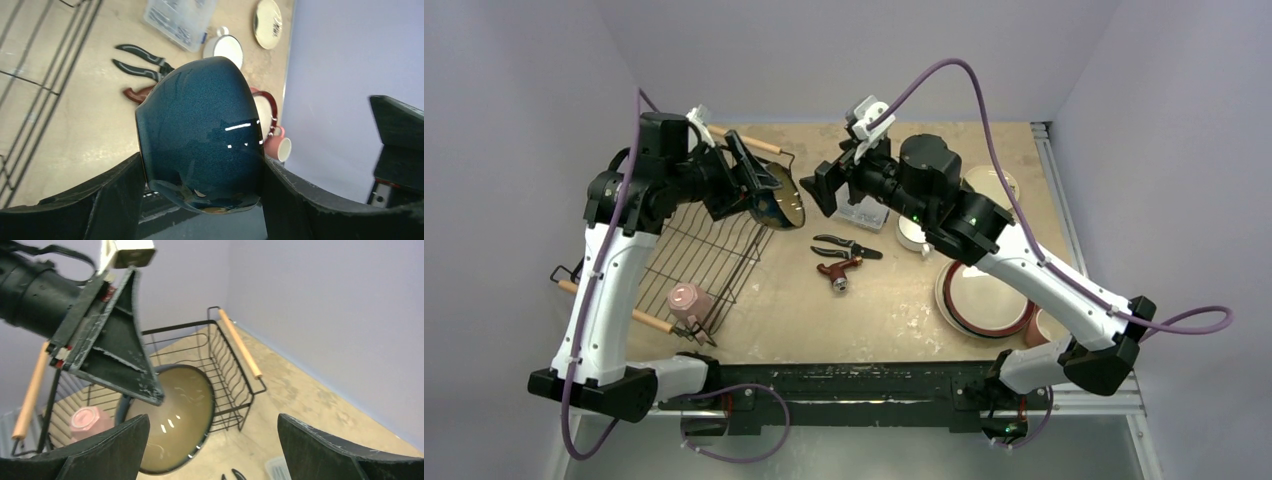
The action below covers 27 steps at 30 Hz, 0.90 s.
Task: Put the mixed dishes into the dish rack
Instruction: Turn the bowl upside down on the dish rack.
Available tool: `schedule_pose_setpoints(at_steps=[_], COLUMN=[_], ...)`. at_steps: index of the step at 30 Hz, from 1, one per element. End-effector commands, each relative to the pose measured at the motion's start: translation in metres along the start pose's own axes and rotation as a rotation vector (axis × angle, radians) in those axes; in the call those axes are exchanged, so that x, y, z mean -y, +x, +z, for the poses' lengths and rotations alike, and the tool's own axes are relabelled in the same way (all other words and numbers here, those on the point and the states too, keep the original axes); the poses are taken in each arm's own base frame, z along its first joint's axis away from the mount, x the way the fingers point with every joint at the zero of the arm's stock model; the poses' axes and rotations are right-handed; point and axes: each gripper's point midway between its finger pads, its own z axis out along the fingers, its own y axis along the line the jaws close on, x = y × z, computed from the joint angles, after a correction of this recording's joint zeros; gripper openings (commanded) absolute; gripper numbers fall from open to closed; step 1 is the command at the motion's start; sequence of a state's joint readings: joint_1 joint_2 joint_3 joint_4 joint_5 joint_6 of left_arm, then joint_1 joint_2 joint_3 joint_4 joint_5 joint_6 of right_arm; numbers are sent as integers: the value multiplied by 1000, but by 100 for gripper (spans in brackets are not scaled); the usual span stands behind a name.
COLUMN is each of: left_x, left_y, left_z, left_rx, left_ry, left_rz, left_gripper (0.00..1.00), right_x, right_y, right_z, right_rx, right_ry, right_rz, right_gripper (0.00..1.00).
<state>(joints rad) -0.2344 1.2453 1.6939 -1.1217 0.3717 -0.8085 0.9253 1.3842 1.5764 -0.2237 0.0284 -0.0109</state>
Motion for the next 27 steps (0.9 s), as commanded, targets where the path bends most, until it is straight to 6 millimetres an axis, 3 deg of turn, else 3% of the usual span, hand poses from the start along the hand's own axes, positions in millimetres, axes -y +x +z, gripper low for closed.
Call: schedule_pose_setpoints(at_steps=[1,10,21,27], left_x=[-6,-74,-178,-218], left_y=[-31,-73,-95,-97], left_z=[-23,-44,-55,-39], left_rx=[165,318,295,269], left_ry=[-56,-418,-930,-1030], left_rz=[76,145,237,266], left_gripper=[0,0,0,0], right_x=[37,75,78,66], right_y=[-28,-12,-3,9], right_z=[-25,-53,-46,-32], right_rx=[32,-35,-102,-177], right_ry=[196,312,299,232], right_rz=[32,108,81,106], right_gripper=[99,99,99,99])
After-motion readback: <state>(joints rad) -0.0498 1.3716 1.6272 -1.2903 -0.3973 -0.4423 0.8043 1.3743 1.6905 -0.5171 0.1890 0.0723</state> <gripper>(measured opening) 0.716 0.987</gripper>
